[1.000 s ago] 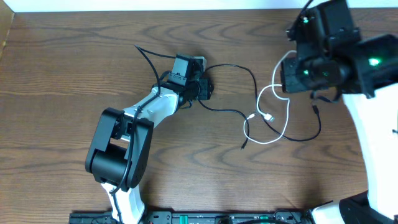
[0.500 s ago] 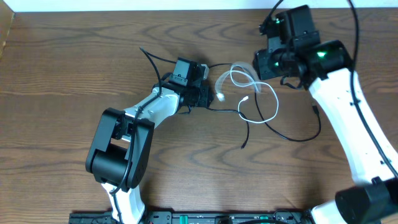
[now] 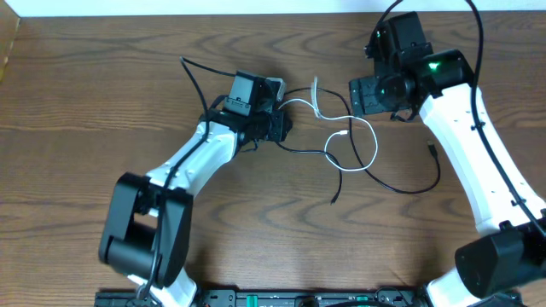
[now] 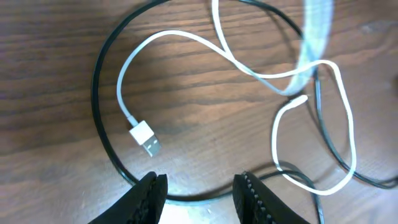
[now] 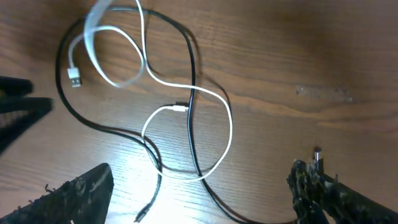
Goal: Untangle cables
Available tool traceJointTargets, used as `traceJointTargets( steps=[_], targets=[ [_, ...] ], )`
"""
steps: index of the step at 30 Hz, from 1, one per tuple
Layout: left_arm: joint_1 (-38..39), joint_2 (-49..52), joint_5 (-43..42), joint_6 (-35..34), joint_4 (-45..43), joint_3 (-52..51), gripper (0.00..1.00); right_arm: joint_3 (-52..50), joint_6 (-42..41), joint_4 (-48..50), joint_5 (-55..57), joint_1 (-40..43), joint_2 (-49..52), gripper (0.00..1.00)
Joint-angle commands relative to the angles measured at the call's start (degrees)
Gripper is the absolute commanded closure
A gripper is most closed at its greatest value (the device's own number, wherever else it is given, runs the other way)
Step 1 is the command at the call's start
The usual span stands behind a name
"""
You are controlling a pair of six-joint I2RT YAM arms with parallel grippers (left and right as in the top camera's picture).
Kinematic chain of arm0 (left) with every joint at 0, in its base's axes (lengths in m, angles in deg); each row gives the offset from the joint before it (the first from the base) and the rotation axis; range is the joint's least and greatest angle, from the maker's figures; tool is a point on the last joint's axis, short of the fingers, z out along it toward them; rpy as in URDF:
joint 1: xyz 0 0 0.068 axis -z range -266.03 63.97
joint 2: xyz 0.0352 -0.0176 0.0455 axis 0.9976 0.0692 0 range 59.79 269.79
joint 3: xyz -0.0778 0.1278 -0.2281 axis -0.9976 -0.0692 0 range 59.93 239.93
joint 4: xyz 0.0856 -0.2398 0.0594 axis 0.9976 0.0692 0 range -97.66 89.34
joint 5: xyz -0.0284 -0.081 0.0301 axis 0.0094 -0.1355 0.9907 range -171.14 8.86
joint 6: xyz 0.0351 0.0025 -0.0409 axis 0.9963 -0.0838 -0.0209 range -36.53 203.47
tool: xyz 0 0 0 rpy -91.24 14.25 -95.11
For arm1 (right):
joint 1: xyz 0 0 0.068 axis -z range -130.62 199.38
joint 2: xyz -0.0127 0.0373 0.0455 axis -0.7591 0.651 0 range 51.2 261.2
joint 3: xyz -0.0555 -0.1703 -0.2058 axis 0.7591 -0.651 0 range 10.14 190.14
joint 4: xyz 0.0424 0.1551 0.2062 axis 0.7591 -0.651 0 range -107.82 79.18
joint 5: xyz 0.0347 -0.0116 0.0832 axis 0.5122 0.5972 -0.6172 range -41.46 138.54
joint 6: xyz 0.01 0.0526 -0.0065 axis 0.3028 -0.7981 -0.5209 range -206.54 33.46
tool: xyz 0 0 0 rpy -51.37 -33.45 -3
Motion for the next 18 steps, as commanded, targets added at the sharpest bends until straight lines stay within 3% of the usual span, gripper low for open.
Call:
traceJointTargets(
  steps=[1,11,18],
  targets=[
    [-0.35,-3.78,-0.74,1.4,2.93,0.26,0.6,-1.03,9.84,-0.39,0.02,0.09,4.79,0.13],
    [-0.35,-13.2,-0.76,3.74,9.55,0.26,0.59,-1.01,30.95,2.6,-6.12,1.92,13.66,0.15],
    [-0.35,-16.13,-3.34,3.96,11.19,0.26,0.6,-1.01,35.87,7.67,-10.1,3.69,16.5,0.13]
  ],
)
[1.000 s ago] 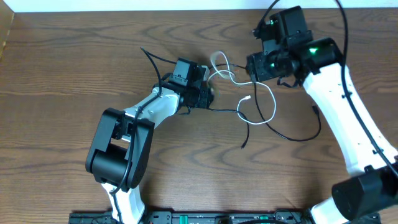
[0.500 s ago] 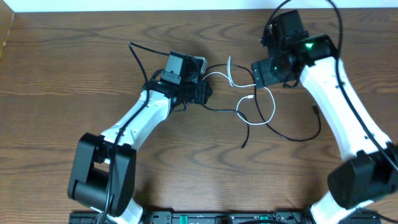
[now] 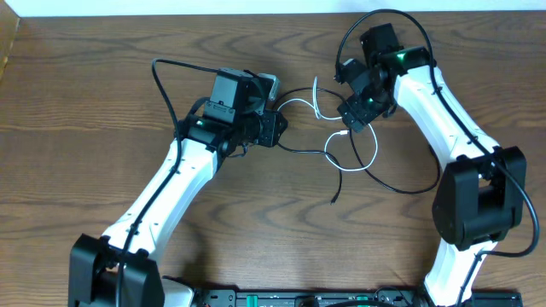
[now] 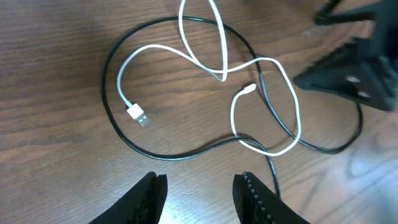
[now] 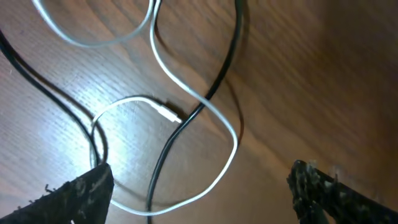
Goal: Untangle cables
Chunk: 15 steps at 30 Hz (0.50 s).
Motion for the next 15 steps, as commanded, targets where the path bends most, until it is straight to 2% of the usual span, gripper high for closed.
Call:
traceJointTargets(
  steps=[1,15],
  targets=[
    [-0.35,-1.97,-3.17,1.22,0.48,0.26,0.6,-0.04,4.09,2.45,-2.91,1.31,2.4,0.13],
    [-0.35,-2.05,-3.13,1.2,1.38,0.26,0.6,-0.04,6.03,6.12,-8.96,2.14,11.39,0.14]
  ],
)
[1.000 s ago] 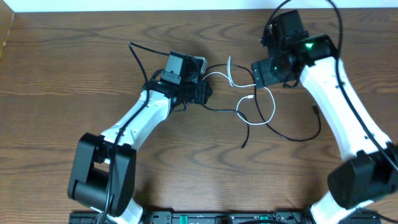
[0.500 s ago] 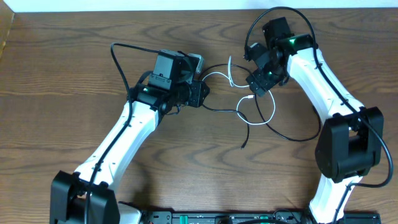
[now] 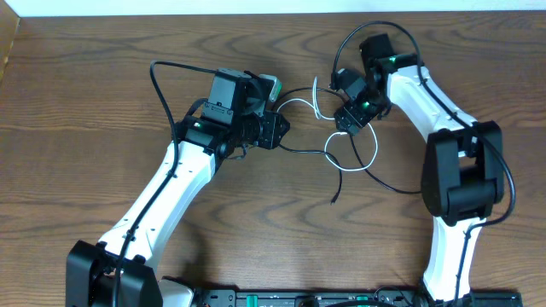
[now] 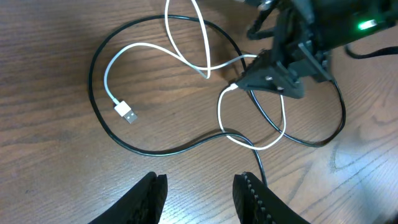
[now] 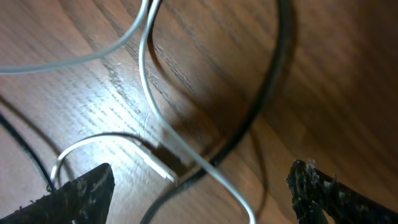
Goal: Untangle cables
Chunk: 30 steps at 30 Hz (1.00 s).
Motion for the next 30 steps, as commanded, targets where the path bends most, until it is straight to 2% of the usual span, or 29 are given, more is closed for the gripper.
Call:
traceJointTargets(
  steps=[1,4,6,7,8,9,10,19,30],
  targets=[
    [-0.35,-0.85,-1.01,1.16,0.26,0.26,0.6,-0.04,1.07,0.33,-1.73,0.28,1.22,0.14],
    [-0.35,-0.85,-1.01,1.16,0.22,0.26,0.59,-0.04,1.42,0.5,-2.12,0.44,1.46,0.17],
    [-0.35,-0.85,-1.01,1.14,0.22,0.26,0.6,-0.04,1.49,0.55,-2.6,0.74,1.46,0.29],
    [-0.35,-0.85,-1.01,1.14,0.24,0.26,0.6,-0.04,1.49,0.35,-3.19,1.03,1.46,0.54],
    [-0.35,-0.85,-1.03,1.14,0.26,0.26,0.6,-0.07,1.46,0.17,-3.32,1.18,1.46,0.69],
    [-0.35,-0.85,-1.11,1.14,0.26,0.26,0.6,-0.07,1.46,0.02,-3.41,1.31,1.46,0.9],
    [-0.35,-0.85,-1.44,1.14,0.26,0.26,0.6,-0.04,1.42,-0.13,-3.41,1.38,1.46,0.99],
    [-0.35,-0.85,-2.45,1.14,0.24,0.26,0.6,1.33,1.03,-6.67,-2.05,3.04,-0.66,0.99],
    [-0.33,-0.85,-3.54,0.72,0.63,0.26,0.6,4.96,-6.54,-9.22,3.26,3.13,-15.52,0.99]
  ],
)
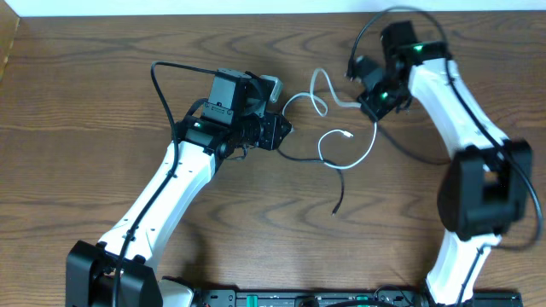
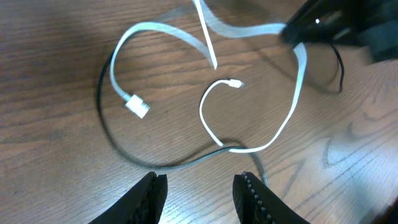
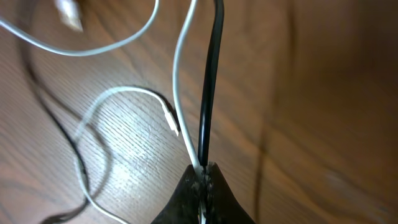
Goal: Untangle cables
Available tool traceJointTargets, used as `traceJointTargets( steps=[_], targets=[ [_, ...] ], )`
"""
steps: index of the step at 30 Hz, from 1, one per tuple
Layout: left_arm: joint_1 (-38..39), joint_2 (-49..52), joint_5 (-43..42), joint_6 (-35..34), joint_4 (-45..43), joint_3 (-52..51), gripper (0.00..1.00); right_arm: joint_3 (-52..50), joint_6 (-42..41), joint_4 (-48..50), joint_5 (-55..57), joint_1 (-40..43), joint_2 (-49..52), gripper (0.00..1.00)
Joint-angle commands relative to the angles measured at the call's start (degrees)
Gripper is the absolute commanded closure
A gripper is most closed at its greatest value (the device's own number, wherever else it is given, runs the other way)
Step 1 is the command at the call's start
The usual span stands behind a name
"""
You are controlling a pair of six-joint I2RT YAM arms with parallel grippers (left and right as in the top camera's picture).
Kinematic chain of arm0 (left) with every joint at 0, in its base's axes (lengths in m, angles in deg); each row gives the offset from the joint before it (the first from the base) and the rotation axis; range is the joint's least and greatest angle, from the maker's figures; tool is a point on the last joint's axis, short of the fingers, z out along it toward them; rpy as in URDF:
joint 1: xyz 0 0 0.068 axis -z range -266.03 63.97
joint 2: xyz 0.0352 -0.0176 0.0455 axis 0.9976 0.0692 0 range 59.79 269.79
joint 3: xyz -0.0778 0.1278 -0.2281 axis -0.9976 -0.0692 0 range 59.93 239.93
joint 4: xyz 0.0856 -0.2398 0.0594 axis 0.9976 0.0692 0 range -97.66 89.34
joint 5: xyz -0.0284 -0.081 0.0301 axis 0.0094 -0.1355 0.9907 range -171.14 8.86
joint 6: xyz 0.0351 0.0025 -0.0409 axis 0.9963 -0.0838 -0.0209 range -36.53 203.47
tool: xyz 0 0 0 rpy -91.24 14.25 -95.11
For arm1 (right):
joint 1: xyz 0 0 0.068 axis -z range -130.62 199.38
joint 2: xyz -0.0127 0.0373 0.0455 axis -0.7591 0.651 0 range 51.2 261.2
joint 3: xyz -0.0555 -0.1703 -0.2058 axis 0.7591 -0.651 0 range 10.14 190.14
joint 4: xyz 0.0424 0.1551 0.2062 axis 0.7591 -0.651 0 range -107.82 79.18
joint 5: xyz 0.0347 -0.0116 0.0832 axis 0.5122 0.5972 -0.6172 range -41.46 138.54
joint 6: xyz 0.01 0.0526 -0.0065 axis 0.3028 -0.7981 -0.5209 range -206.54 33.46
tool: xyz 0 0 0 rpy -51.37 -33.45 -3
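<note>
A white cable [image 1: 321, 147] and a black cable [image 1: 339, 192] lie mixed at the table's middle. My right gripper [image 1: 376, 100] is shut on both, pinching the white strand [image 3: 180, 81] and the black strand [image 3: 214, 81] side by side at the jaw tips [image 3: 204, 169]. The white cable's small plug end [image 3: 171, 121] lies free on the wood. My left gripper [image 1: 281, 132] is open over the table [image 2: 199, 180], holding nothing. Ahead of it lie the white USB plug [image 2: 137, 107], the white loop [image 2: 202, 112] and a black arc [image 2: 168, 165].
The wooden table [image 1: 102, 94] carries only the two cables. The right arm's own black lead [image 1: 367, 30] arcs over the back right of the table. The black cable's free end [image 1: 335, 207] points toward the front.
My right gripper, then open and low over the crossing of the two cables, is now shut on both and stands farther right and back. The cables have shifted and the white loops have changed shape.
First my right gripper was open at the back right, and the left was low beside the USB plug. Then the right stood open over the tangle while the left sat higher. It was lower at the crossing after that. Now it holds both strands, displaced rightward.
</note>
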Motion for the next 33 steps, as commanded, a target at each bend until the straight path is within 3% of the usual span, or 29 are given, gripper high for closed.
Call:
traceJointTargets(
  steps=[1,10,12,19,23,24,26,28,33],
  targets=[
    [-0.33,-0.85,-2.56,0.74,0.48,0.26,0.6,1.81,-6.38,-0.74,4.72,0.11,-7.13,0.99],
    [-0.22,-0.85,-3.08,0.76,0.5,0.26,0.6,1.81,-8.22,-4.83,0.15,0.11,-10.84,0.94],
    [-0.22,-0.85,-3.54,0.76,0.52,0.26,0.6,1.79,-8.04,-5.22,-2.93,0.11,-10.84,0.99],
    [-0.24,-0.85,-3.54,0.76,0.79,0.26,0.6,1.79,-8.07,-5.92,-6.01,0.11,-10.82,0.97],
    [-0.24,-0.85,-3.54,0.79,0.92,0.26,0.6,-0.2,-8.07,-6.03,-3.87,0.11,-10.21,0.69],
    [-0.24,-0.85,-3.54,0.79,0.92,0.26,0.6,-0.87,-8.07,-5.51,-3.67,0.11,-10.12,0.67],
    [-0.24,-0.85,-3.54,0.92,0.92,0.26,0.6,-3.39,-8.04,-3.54,-2.8,0.11,-9.81,0.49],
    [-0.24,-0.85,-3.54,0.98,0.94,0.26,0.6,-5.57,-7.13,-2.01,-2.89,0.11,-9.11,0.43],
    [-0.24,-0.85,-3.54,1.22,0.92,0.26,0.6,-9.22,-5.01,0.42,-3.78,0.11,-4.9,0.44]
  ],
)
